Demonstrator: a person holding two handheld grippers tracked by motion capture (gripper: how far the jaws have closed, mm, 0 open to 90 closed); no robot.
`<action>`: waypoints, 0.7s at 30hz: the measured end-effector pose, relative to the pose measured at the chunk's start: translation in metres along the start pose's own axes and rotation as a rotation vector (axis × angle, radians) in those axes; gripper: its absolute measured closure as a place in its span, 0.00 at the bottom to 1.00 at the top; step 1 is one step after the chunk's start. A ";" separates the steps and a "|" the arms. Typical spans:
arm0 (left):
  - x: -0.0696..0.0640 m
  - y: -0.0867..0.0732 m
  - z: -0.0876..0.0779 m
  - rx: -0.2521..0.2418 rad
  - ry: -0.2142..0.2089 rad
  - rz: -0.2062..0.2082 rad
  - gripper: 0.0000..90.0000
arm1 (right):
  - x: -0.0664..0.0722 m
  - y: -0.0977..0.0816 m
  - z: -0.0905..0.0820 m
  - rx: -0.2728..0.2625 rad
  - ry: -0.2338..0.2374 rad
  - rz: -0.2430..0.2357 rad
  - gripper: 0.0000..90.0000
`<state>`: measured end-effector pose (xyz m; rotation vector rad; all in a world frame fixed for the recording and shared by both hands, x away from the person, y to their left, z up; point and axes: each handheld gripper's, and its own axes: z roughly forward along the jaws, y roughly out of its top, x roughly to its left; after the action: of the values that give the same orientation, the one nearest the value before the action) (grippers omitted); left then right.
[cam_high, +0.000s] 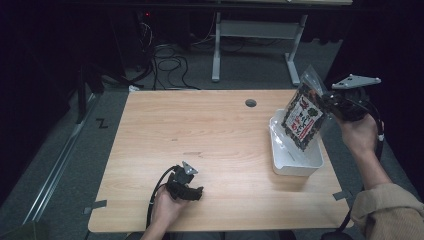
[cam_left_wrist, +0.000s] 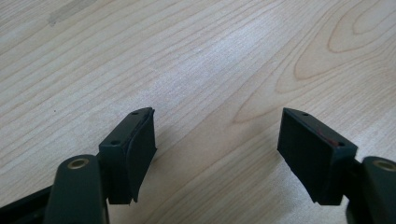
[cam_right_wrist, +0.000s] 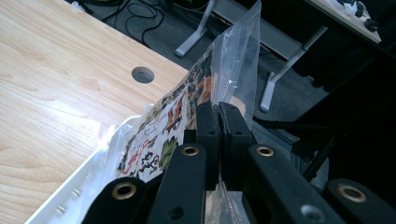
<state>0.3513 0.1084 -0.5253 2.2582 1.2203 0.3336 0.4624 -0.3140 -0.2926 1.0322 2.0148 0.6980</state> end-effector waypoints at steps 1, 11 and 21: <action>0.000 0.000 0.000 0.000 0.000 0.000 0.31 | 0.000 0.000 0.000 0.000 0.000 0.000 0.99; 0.000 0.000 0.001 0.004 0.001 0.003 0.31 | -0.002 -0.010 0.003 0.013 -0.017 -0.015 0.99; -0.001 0.000 0.002 0.011 0.001 0.003 0.31 | -0.011 -0.017 0.001 0.011 -0.027 -0.006 0.99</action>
<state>0.3517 0.1073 -0.5274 2.2695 1.2218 0.3300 0.4602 -0.3325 -0.3016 1.0362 2.0000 0.6665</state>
